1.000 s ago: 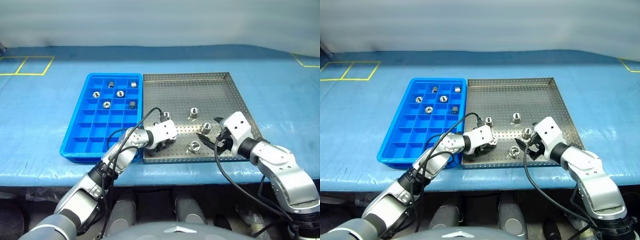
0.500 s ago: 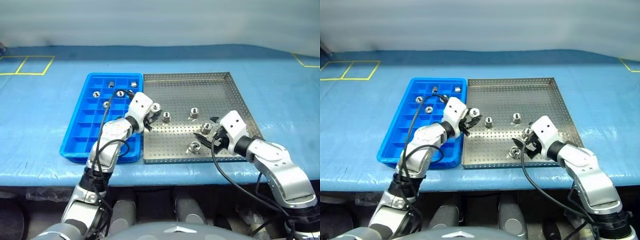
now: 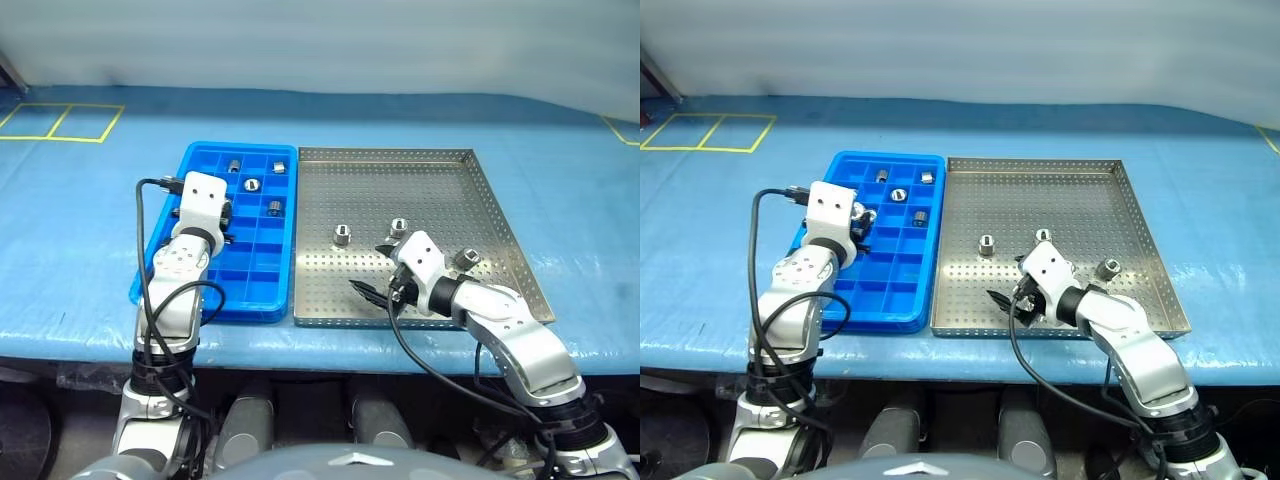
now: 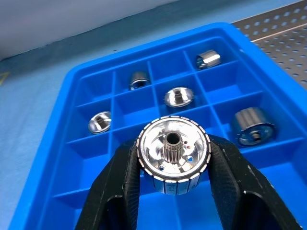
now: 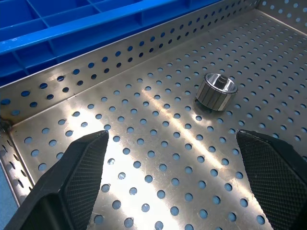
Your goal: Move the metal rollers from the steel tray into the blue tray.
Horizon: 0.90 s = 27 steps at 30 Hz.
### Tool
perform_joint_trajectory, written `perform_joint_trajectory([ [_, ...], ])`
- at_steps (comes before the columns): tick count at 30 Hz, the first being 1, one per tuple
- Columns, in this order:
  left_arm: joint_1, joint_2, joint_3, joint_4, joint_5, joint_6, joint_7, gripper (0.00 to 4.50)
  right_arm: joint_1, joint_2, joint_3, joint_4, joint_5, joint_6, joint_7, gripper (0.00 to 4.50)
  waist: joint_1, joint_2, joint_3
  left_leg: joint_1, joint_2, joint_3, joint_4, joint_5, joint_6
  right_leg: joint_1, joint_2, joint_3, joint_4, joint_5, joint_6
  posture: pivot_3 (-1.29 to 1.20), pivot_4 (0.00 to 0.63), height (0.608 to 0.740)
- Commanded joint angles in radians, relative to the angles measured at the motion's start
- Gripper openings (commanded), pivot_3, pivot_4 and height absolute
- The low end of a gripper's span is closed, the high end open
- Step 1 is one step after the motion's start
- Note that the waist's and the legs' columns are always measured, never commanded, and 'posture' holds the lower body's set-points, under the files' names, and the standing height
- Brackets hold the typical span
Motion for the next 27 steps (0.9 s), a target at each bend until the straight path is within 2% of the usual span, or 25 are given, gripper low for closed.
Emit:
perform_joint_trajectory([
  [1, -0.016, -0.008, 0.024, -0.001, 0.029, -0.005, 0.063, 1.74, -0.023, 0.008, -0.005, -0.01, -0.008, -0.028, -0.001, 4.5, 0.006, 0.0, 0.0, 0.0, 0.0, 0.0, 0.0, 0.0, 0.0, 0.0, 0.0, 0.0, 0.0, 0.0, 0.0, 0.09, 0.15, 0.74],
  [11, -0.008, -0.027, 0.042, 0.098, 0.055, -0.05, 0.17, 1.74, 0.017, 0.012, -0.033, -0.01, -0.035, -0.016, -0.043, 4.5, 0.01, 0.0, 0.0, 0.0, 0.0, 0.0, 0.0, 0.0, -0.001, 0.0, 0.0, 0.0, 0.0, 0.0, 0.0, 0.06, 0.15, 0.74],
  [16, -0.007, -0.014, 0.028, 0.147, 0.034, -0.078, 0.134, 1.74, 0.011, 0.016, -0.034, -0.005, -0.039, -0.016, -0.055, 4.5, 0.009, 0.0, 0.0, 0.0, 0.0, 0.0, 0.0, 0.0, -0.001, 0.0, 0.0, 0.0, 0.0, 0.0, 0.0, 0.06, 0.15, 0.74],
  [18, -0.008, -0.017, 0.026, 0.158, 0.05, -0.093, 0.155, 2.46, 0.01, 0.019, -0.041, -0.007, -0.038, -0.013, -0.06, 4.5, 0.009, -0.001, 0.0, 0.0, 0.0, 0.0, 0.0, 0.0, -0.001, 0.0, 0.0, -0.001, 0.0, 0.0, 0.0, 0.06, 0.15, 0.74],
  [22, -0.026, -0.051, 0.059, 0.156, 0.058, -0.13, 0.219, 3.6, 0.017, 0.015, -0.053, -0.01, -0.038, -0.009, -0.069, 4.5, 0.009, -0.001, 0.0, 0.0, 0.0, 0.0, 0.0, 0.0, -0.001, 0.0, 0.0, 0.0, 0.0, 0.0, 0.0, 0.05, 0.15, 0.74],
  [27, -0.05, -0.081, 0.057, 0.146, 0.039, -0.221, 0.242, 3.6, 0.022, 0.016, -0.065, -0.011, -0.039, -0.01, -0.076, 4.5, 0.01, -0.001, 0.0, 0.0, 0.0, 0.0, 0.0, 0.0, -0.001, 0.0, 0.0, -0.001, 0.0, 0.0, 0.0, 0.05, 0.15, 0.74],
])
